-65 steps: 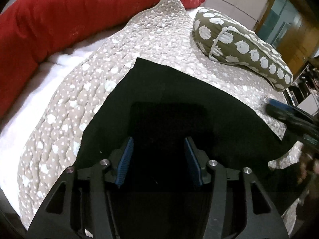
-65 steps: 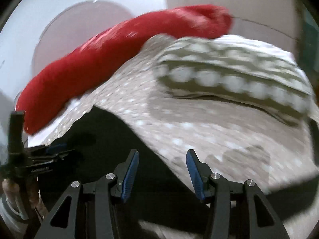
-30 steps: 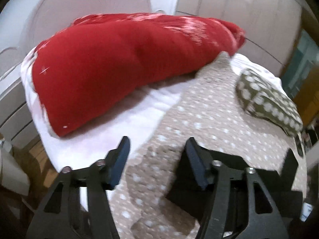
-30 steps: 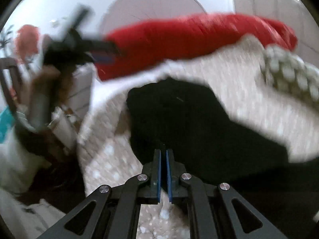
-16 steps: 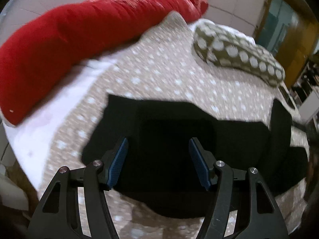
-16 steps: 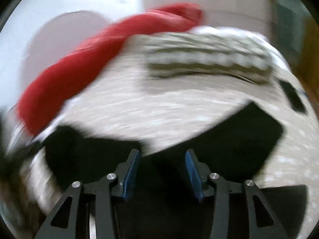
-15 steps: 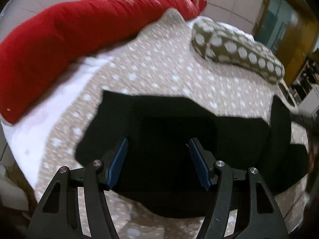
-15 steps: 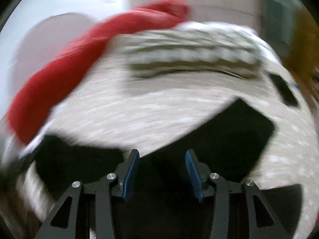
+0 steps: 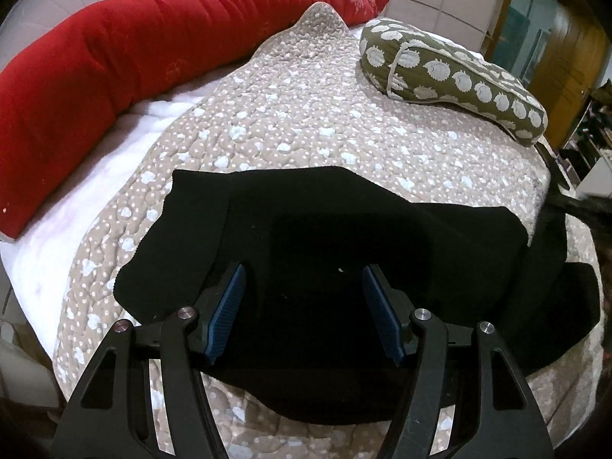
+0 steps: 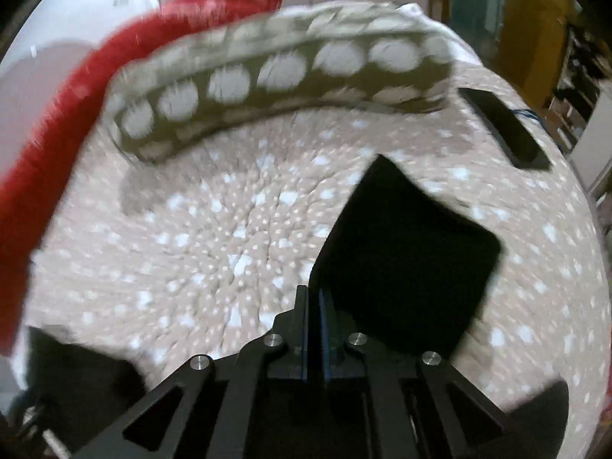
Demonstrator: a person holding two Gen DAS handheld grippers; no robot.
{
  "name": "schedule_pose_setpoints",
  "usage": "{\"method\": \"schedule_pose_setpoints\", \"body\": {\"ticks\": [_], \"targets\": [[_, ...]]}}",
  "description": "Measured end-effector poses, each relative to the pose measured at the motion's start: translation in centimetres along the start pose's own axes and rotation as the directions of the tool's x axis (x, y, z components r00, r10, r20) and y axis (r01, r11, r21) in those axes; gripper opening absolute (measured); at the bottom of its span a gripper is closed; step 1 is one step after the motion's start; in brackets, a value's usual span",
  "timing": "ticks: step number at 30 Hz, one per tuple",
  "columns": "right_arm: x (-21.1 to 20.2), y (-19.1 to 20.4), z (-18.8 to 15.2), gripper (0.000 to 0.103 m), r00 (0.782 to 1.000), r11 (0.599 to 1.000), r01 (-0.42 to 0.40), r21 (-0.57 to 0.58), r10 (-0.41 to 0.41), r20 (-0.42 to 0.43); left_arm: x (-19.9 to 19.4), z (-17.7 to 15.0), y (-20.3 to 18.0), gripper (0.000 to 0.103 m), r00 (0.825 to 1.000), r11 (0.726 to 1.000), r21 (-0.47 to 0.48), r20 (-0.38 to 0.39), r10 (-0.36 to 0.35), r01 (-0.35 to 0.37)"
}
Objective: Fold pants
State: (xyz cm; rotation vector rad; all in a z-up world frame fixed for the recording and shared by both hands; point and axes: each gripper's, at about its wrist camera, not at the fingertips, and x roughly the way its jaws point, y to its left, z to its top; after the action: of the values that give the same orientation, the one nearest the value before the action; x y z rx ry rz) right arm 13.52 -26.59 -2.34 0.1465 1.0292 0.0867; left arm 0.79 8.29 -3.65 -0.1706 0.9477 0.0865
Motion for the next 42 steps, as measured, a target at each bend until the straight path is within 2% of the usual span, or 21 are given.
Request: {"method": "schedule_pose_setpoints", "body": {"ticks": [3,7,9,12,14,16,18,20,23,25,26,29,30,32,34,37,38,39,40,41,42], "targets": [[-6.4,-2.9,-3.2,0.004,0.991,0.995,-0.094,0.043,0.089,0.104,-0.2,0.1,0.1,0.064,1.0,1.0,-0.011,-0.001,-0.008,0.008],[-12.6,-7.0,-9.1,0.004,0.979,0.987,-0.131,0.09,0.114,0.171,-0.2,0.0,0.1,0.064,1.0,1.0,-0.005,-0.001,0.001,-0.001],[-12.5,-9.1,-12.0,0.004,0.981,0.978,-0.16,0.132,0.143,0.13,0.0,-0.1,-0.2,0.064,1.0,1.0,0.005,-0.004,0.022,-0.022],[-9.6,-10.4,-15.0,0.005,0.994,0.985,-0.11,0.131,0.108,0.024,-0.1,-0.2,-0.5,0.064,1.0,1.0,0.006,-0.014,0.028,-0.028],[-9.0,-11.9,-15.8,0.019,0.987,0.967,-0.162,0.198,0.154,0.054,-0.5,-0.3,-0.5,0.064,1.0,1.0,0.006,-0.021,0.018,-0.018],[-9.2,-13.4,-15.7,0.033,0.978,0.942,-0.192,0.276,0.162,0.129,-0.9,-0.1,-0.2,0.064,1.0,1.0,0.002,-0.016,0.021,-0.021],[-9.6,-14.1,-15.3,0.034,0.983,0.934,-0.158,0.322,0.117,0.145,-1.5,0.0,0.6,0.064,0.999,0.999,-0.015,0.003,0.037,-0.037],[-10.0,-14.1,-15.0,0.034,0.988,0.937,-0.137,0.321,0.104,0.118,-2.1,0.1,1.9,0.064,0.998,0.998,-0.044,0.021,0.055,-0.055],[-11.2,-12.0,-14.4,0.034,0.992,0.97,-0.113,0.216,0.099,0.072,-2.7,0.3,4.5,0.064,0.995,0.991,-0.1,0.041,0.095,-0.091],[-13.1,-9.4,-13.9,0.034,0.993,0.99,-0.078,0.113,0.067,0.099,-3.0,0.5,6.3,0.064,0.992,0.985,-0.141,0.053,0.111,-0.102],[-13.7,-8.4,-13.9,0.034,0.991,0.993,-0.086,0.077,0.077,0.113,-3.0,0.5,7.4,0.064,0.992,0.982,-0.162,0.052,0.111,-0.101],[-13.5,-3.6,-12.3,0.034,0.967,0.974,-0.219,-0.064,0.225,0.116,-3.0,0.2,10.0,0.064,0.997,0.974,-0.217,0.033,0.074,-0.065],[-13.1,-2.9,-12.3,0.035,0.962,0.966,-0.243,-0.086,0.251,0.111,-2.9,0.0,10.6,0.064,0.998,0.971,-0.234,0.026,0.053,-0.046],[-11.1,0.2,-11.8,0.035,0.948,0.947,-0.297,-0.122,0.308,0.081,-2.6,-0.6,11.5,0.064,1.0,0.963,-0.269,-0.001,-0.02,0.019],[-8.5,3.7,-11.2,0.035,0.918,0.912,-0.385,-0.143,0.395,0.044,-2.2,-1.2,12.0,0.064,0.997,0.953,-0.295,-0.022,-0.072,0.062],[-6.0,8.7,-11.0,0.035,0.883,0.865,-0.464,-0.19,0.468,-0.027,-2.2,-1.7,12.7,0.064,0.998,0.946,-0.319,-0.026,-0.061,0.049],[-5.8,10.4,-11.4,0.035,0.862,0.837,-0.501,-0.221,0.505,-0.042,-2.2,-1.7,13.0,0.064,0.999,0.947,-0.319,-0.024,-0.047,0.037],[-5.9,12.8,-12.2,0.035,0.818,0.775,-0.567,-0.278,0.571,-0.076,-2.3,-1.6,13.2,0.064,0.999,0.948,-0.317,-0.024,-0.036,0.027],[-5.7,14.4,-12.7,0.035,0.797,0.738,-0.594,-0.321,0.595,-0.105,-2.2,-1.5,13.4,0.064,0.999,0.948,-0.317,-0.024,-0.031,0.022],[-5.8,16.1,-13.4,0.035,0.788,0.707,-0.601,-0.374,0.601,-0.131,-2.2,-1.4,13.6,0.064,0.999,0.948,-0.319,-0.025,-0.029,0.019],[-5.8,18.4,-14.7,0.035,0.804,0.674,-0.569,-0.472,0.575,-0.149,-2.3,-1.3,13.7,0.064,0.999,0.948,-0.319,-0.025,-0.022,0.013]]}}
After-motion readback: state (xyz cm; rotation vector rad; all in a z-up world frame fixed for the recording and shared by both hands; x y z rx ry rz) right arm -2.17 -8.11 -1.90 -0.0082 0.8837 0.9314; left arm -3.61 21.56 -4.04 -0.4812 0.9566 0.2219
